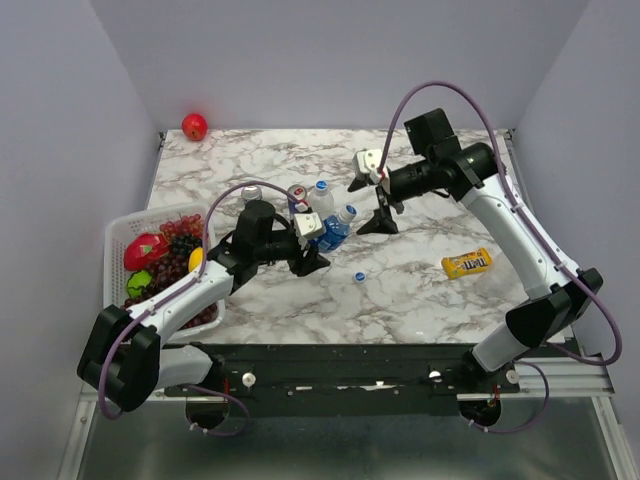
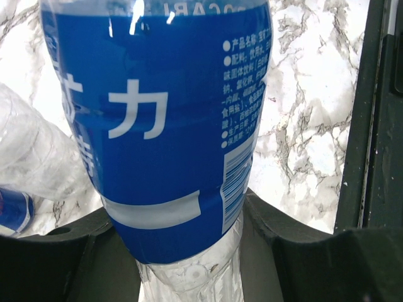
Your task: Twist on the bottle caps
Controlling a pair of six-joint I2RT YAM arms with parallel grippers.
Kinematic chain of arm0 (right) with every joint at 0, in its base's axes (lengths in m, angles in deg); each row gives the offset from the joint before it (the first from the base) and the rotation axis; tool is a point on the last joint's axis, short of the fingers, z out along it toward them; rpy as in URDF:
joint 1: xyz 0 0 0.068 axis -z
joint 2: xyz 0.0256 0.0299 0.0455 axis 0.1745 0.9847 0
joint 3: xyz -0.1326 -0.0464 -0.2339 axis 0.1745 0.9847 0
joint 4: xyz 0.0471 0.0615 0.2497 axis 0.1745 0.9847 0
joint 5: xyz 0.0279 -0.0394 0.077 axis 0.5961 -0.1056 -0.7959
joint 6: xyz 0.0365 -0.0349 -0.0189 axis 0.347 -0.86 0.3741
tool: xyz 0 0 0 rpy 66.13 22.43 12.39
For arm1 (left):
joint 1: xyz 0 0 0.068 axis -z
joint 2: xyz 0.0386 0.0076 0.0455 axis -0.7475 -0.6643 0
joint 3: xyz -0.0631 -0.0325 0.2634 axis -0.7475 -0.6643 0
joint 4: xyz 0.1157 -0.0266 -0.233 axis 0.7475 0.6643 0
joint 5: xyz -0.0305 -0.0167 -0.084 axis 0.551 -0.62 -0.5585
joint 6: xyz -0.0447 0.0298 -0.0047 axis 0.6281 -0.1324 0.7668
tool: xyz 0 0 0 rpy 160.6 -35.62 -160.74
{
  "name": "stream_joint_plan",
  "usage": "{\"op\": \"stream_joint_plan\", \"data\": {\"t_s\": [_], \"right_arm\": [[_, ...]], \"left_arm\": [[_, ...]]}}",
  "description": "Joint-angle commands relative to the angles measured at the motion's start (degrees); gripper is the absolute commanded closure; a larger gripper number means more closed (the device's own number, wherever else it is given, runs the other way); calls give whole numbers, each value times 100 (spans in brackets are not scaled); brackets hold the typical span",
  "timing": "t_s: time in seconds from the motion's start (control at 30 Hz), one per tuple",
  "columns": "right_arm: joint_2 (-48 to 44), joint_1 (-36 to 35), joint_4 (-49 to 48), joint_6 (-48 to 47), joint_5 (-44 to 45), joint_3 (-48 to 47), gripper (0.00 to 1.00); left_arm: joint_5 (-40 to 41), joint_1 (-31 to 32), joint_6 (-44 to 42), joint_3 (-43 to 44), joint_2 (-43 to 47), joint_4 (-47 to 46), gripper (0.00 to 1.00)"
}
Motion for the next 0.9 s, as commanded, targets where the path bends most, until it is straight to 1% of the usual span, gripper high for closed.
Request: {"op": "stream_joint_plan", "data": {"t_s": [0.0, 0.07, 0.2, 0.33, 0.43, 0.47, 0.53, 0.6, 0.73, 0.77, 0.83, 0.87], "right_arm": [[-216, -383, 71, -1276, -227, 418, 0], [-234, -453, 132, -1479, -174, 533, 0], [-225, -498, 106, -1401, -60, 612, 1], [-243, -498, -122, -988, 186, 717, 0], [-304, -498, -384, -576, 485, 902, 0], [-313, -498, -447, -296, 564, 963, 0], [-348, -498, -465, -162, 705, 1060, 0], [-410, -506, -561, 162, 819, 1148, 1], [-305, -498, -413, 804, 820, 1166, 1], [-235, -498, -343, 1154, 811, 1105, 1], [46, -498, -19, 1419, 802, 947, 0], [152, -489, 105, 1508, 793, 720, 0]], "left_arm": [[-369, 40, -421, 332, -95, 276, 100], [-395, 40, -360, 402, -113, 259, 100], [-361, 31, -70, 420, -87, 127, 100], [-308, -30, 387, 359, -25, -101, 100], [-185, -127, 948, 271, 10, -426, 100], [-167, -293, 1481, 210, 1, -705, 100], [-132, -443, 1915, 139, -16, -988, 100], [-44, -619, 2354, 52, -25, -1287, 100], [35, -760, 2559, -46, -7, -1543, 100], [35, -760, 2550, -72, 1, -1578, 100], [18, -769, 2472, -98, 10, -1605, 100], [-8, -769, 2436, -90, 1, -1596, 100]]}}
